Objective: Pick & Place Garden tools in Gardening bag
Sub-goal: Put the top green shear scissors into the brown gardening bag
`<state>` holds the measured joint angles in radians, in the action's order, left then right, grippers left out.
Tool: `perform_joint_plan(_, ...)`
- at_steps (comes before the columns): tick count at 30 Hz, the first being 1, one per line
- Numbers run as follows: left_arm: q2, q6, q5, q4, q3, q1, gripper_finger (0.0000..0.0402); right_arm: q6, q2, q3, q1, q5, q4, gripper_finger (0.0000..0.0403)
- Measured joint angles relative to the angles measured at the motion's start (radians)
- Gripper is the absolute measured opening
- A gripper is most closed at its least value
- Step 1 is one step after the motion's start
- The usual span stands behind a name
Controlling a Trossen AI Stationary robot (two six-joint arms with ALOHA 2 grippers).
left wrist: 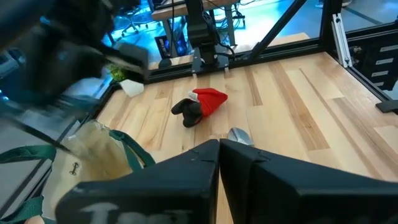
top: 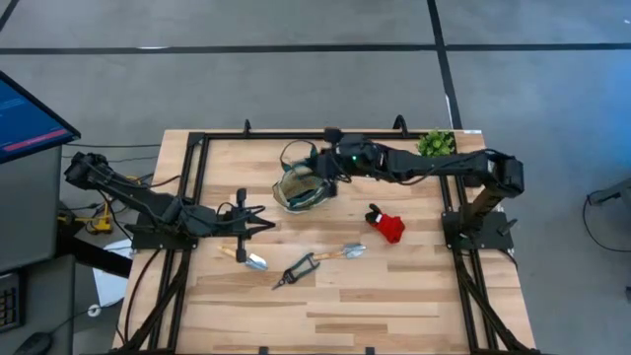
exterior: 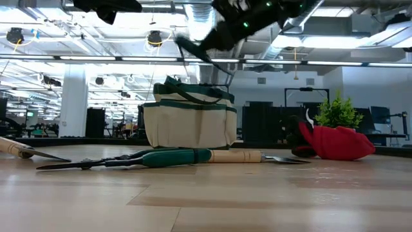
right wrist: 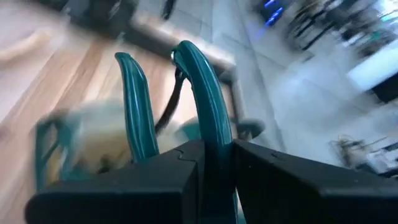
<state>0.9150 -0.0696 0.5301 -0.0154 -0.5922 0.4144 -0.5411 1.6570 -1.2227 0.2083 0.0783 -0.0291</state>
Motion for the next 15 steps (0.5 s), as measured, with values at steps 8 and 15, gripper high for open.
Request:
perform_joint_plan(8,0.000,0.000,-0.003,-0.001,-0.001,0.002,0.0003,0.020,0.111,-0.004,0.025,-0.030,-0.095,0.0049)
perform_joint_plan(15,0.000,0.000,-0.002,0.000,-0.001,0.000,0.0003,0.023,0.157,-0.002,0.022,-0.042,-0.099,0.0049)
